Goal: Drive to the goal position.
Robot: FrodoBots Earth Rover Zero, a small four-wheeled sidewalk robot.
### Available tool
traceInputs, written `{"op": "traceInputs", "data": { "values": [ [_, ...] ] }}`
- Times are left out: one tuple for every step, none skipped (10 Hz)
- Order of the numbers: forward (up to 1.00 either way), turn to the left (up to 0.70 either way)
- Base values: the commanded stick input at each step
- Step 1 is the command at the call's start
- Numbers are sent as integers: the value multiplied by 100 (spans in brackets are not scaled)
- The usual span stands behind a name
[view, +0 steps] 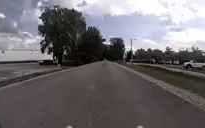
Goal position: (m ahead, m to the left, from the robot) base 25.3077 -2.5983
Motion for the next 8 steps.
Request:
{"op": "traceInputs", "data": {
  "values": [
    [70, 0],
    [70, 0],
    [70, 0],
    [70, 0],
    [70, 0],
    [70, 0],
    [70, 0],
    [70, 0]
  ]
}}
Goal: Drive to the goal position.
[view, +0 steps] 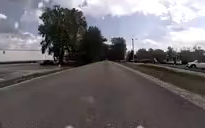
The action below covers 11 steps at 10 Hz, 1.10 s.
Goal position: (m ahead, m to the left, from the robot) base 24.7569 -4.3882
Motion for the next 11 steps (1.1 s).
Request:
{"op": "traceInputs", "data": {
  "values": [
    [70, 0],
    [70, 0],
    [70, 0],
    [70, -35],
    [70, -35],
    [70, -1],
    [70, 0],
    [70, 0],
    [70, 0],
    [70, 0],
    [70, 0]
  ]
}}
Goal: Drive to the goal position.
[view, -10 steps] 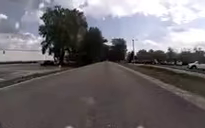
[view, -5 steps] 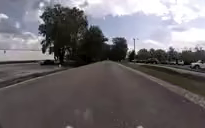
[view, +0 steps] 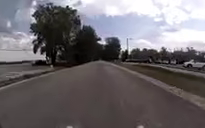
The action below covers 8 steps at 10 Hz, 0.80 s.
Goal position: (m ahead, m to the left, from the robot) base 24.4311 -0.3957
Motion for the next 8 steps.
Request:
{"op": "traceInputs", "data": {
  "values": [
    [70, 0],
    [70, 0],
    [70, 0],
    [70, 0],
    [70, 0],
    [70, 0],
    [70, 0],
    [70, 0]
  ]
}}
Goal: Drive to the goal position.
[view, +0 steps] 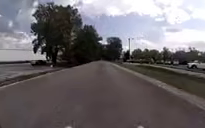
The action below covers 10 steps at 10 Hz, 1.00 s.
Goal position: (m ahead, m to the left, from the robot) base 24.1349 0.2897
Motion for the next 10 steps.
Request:
{"op": "traceInputs", "data": {
  "values": [
    [70, 0],
    [70, 0],
    [70, 0],
    [70, 0],
    [70, 0],
    [70, 0],
    [70, 0],
    [70, 0],
    [70, 0],
    [70, 0]
  ]
}}
